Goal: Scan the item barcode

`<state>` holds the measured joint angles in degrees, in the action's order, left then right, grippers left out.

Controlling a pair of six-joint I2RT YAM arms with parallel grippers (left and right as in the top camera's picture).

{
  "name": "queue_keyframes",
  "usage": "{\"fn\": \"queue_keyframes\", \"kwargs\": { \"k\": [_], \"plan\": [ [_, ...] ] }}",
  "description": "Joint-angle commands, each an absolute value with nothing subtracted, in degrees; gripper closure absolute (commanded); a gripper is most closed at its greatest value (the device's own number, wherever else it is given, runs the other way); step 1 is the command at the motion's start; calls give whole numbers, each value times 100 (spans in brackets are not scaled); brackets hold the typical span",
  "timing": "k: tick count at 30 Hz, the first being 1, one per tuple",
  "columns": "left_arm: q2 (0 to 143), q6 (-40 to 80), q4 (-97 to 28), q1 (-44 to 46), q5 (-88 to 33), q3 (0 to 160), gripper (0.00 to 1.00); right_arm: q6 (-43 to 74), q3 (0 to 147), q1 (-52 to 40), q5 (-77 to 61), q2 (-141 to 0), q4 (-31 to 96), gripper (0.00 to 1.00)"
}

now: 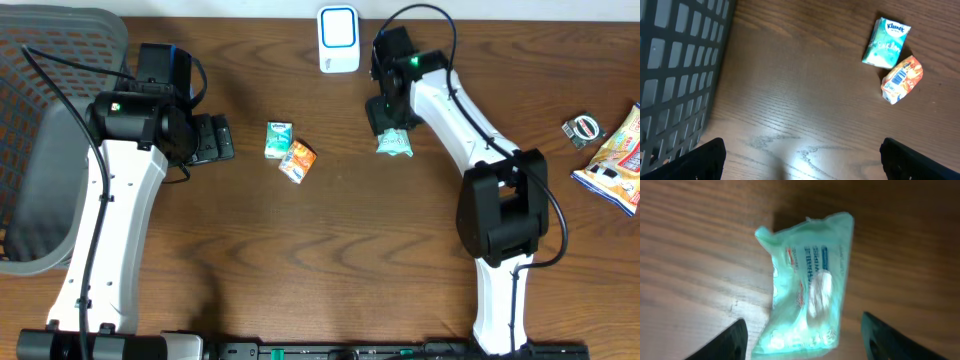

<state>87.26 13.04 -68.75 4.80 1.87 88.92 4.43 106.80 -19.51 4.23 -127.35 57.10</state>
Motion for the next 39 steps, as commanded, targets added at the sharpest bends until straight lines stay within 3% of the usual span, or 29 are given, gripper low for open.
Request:
{"fn": "queue_keyframes", "kwargs": {
  "k": [1,3,5,6,7,8,17,26,29,39],
  "plan": [
    [8735,1225,-6897,451,244,8882,2,399,10057,-1975,436,-12763,5214,32],
    [8735,1225,-6897,451,244,8882,2,401,9642,-1975,434,-12763,4657,35],
    [8735,1225,-6897,451,244,8882,2,414,9411,-1979,434,-12763,4346,48],
    [8735,1225,-6897,451,244,8882,2,421,9360,-1994,429,-12763,4268,66],
    [8735,1225,-6897,451,244,8882,2,423,9362,-2018,410,-12763,4228,94],
    [8735,1225,-6897,451,244,8882,2,464,9365,-2038,405,-12763,4187,99],
    [8735,1225,-6897,451,244,8882,2,591,10733,-2200,392,-12724,2956,99],
    [8735,1225,-6897,451,244,8882,2,-25,10766,-2279,397,-12875,198,99],
    [8735,1225,-6897,451,244,8882,2,-528,10766,-2292,451,-13150,-333,99],
    [8735,1225,-6897,451,244,8882,2,-580,10768,-2294,456,-13686,-1474,99]
  ]
}}
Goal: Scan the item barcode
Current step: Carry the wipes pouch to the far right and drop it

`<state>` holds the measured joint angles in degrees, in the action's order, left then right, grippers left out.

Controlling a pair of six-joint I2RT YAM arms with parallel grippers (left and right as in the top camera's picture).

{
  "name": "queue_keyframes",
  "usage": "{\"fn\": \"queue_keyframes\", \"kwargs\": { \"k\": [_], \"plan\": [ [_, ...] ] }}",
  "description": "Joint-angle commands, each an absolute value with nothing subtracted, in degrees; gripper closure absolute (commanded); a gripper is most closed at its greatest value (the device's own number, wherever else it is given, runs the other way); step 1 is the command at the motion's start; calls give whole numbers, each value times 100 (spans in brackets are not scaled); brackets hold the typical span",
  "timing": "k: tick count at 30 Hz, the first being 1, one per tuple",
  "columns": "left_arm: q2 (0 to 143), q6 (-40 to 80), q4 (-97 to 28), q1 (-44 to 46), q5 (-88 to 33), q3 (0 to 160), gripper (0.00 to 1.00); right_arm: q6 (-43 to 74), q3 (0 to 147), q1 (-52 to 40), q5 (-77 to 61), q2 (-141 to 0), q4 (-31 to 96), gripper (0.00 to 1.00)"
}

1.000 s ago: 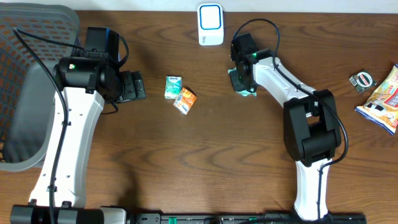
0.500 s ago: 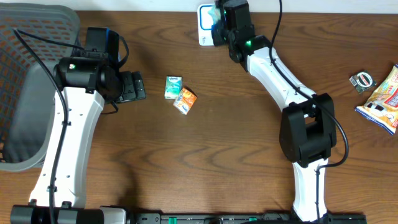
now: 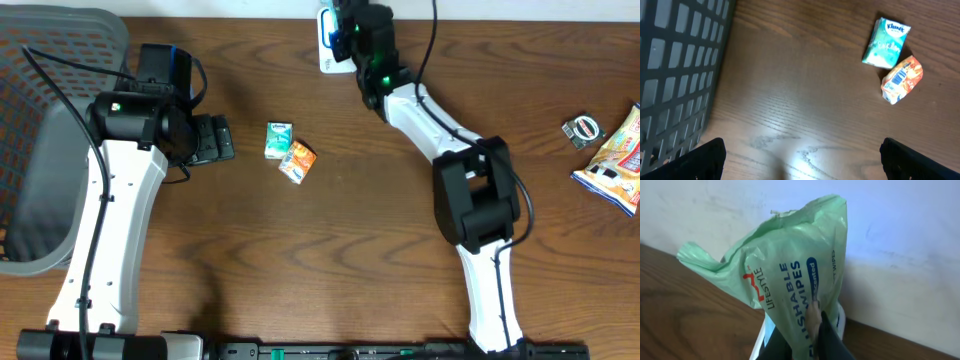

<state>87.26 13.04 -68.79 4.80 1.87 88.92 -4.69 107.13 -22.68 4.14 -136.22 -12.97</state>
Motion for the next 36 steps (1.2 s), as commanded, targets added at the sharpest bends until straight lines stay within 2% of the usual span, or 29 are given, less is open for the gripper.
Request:
{"fn": "queue_keyframes", "kwargs": {
  "k": [1,6,12,17,22,27,33,36],
  "plan": [
    [8735,1225,-6897,451,244,8882,2,-563,10768,-2296,458,-13703,-1505,99],
    [8735,1225,-6897,451,244,8882,2,-95,10768,-2270,454,-13729,-1542,99],
    [8735,1225,-6897,451,244,8882,2,-60,10768,-2231,462,-13655,-1306,99],
    [8735,1225,-6897,451,244,8882,2,666,10768,-1894,460,-13080,-781,99],
    [8735,1225,-6897,451,244,8882,2,829,10768,-1103,902,-12440,834,99],
    [8735,1225,-6897,451,244,8882,2,808,10759,-274,2456,-12339,2936,99],
    [8735,1225,-6897,451,244,8882,2,814,10615,631,2963,-12379,4143,99],
    [8735,1225,-6897,451,244,8882,2,816,10615,1000,2777,-12379,4477,77]
  ]
}}
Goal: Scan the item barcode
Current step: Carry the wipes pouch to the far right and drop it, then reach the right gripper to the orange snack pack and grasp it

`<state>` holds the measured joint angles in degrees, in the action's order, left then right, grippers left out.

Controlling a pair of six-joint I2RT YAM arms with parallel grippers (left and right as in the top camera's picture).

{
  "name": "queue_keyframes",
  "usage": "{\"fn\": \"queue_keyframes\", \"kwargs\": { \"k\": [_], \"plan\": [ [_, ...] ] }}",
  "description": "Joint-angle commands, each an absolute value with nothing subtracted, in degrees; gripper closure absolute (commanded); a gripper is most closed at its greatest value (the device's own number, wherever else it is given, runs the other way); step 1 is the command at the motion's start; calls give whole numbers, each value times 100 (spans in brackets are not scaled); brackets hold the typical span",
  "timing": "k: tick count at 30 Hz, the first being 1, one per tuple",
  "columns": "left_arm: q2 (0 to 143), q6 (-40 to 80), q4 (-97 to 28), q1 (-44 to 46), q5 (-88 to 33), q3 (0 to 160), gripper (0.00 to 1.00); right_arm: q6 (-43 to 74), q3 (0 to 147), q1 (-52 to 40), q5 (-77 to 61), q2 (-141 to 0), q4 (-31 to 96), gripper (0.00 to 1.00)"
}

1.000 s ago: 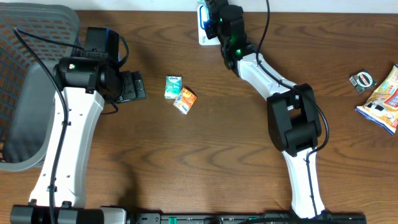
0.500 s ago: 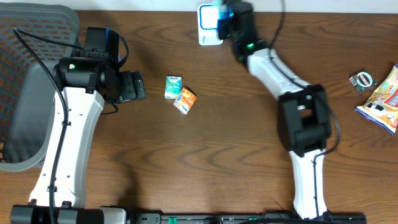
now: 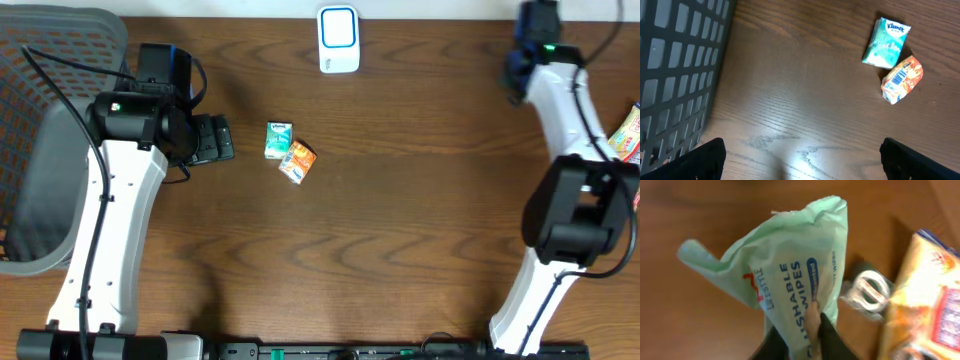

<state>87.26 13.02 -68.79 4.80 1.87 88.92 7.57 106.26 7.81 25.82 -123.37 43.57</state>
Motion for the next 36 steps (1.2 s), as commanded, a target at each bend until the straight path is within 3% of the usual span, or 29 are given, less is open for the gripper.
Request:
{"fn": "queue_keyframes", "kwargs": {
  "k": [1,2,4,13,17,25,30,36],
  "plan": [
    [8735,1225,-6897,451,244,8882,2,880,10615,1133,2655,-12379,4576,54],
    [8735,1225,-6897,451,244,8882,2,1052,10615,1249,2423,-12379,4650,18],
    [8735,1225,-6897,451,244,8882,2,1164,10615,1376,1839,-12379,4735,1],
    [8735,1225,-6897,451,244,8882,2,1153,10613,1227,-2757,-12379,4884,1],
    [8735,1225,-6897,451,244,8882,3,934,10613,794,-3806,-12379,4991,1],
    [8735,1225,-6897,451,244,8882,2,333,10610,-1002,-3483,-12381,5330,11],
    [8735,1225,-6897,451,244,8882,2,364,10610,-1999,-3017,-12381,5290,31],
    [8735,1225,-6897,451,244,8882,3,1817,10597,-3079,-1645,-12390,5256,42]
  ]
}}
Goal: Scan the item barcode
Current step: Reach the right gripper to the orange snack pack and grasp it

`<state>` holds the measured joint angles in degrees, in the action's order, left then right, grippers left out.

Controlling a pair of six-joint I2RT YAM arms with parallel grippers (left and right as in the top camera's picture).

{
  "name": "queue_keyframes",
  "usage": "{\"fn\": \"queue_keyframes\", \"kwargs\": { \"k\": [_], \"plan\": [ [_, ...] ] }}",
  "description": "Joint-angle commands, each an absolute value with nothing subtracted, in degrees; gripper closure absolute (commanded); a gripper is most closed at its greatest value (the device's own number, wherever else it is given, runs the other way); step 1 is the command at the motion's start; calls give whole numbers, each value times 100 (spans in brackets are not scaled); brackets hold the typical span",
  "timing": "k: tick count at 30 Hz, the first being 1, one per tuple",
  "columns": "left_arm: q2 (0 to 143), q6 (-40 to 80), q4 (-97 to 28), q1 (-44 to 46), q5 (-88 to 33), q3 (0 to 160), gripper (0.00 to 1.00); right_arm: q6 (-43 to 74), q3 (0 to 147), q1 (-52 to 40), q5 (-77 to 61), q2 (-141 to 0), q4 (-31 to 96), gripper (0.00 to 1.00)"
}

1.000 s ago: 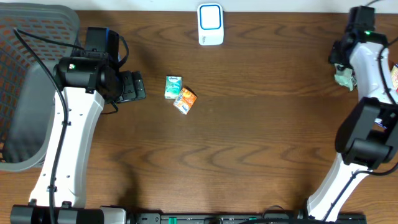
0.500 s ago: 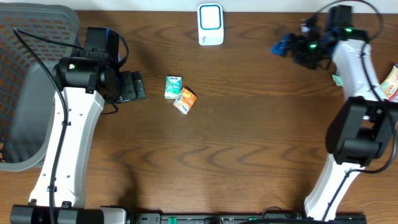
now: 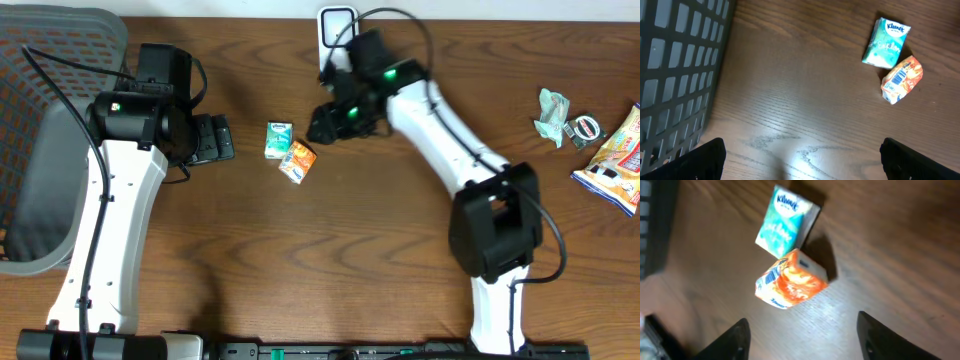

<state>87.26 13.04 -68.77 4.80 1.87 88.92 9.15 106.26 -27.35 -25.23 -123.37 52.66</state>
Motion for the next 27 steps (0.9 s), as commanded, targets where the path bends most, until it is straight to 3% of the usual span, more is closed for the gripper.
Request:
{"fn": "queue_keyframes", "kwargs": {
  "k": [1,8,11,21,23,27],
  "plan": [
    [8735,1225,-6897,451,244,8882,2,2097,10591,-3234,-1455,-12390,5242,43],
    [8735,1225,-6897,451,244,8882,2,3522,10431,-3944,-274,-12390,4799,41],
    [8735,1227,-6897,451,244,8882,2,3881,10197,-4143,-49,-12392,4412,36],
    [8735,1225,-6897,451,244,8882,3,4414,9155,-4152,329,-12392,3301,41],
    [8735,1225,-6897,451,244,8882,2,4412,8965,-4152,327,-12392,3050,43],
    [8735,1225,-6897,451,244,8882,2,4327,8847,-4128,355,-12392,3116,66]
  ]
}}
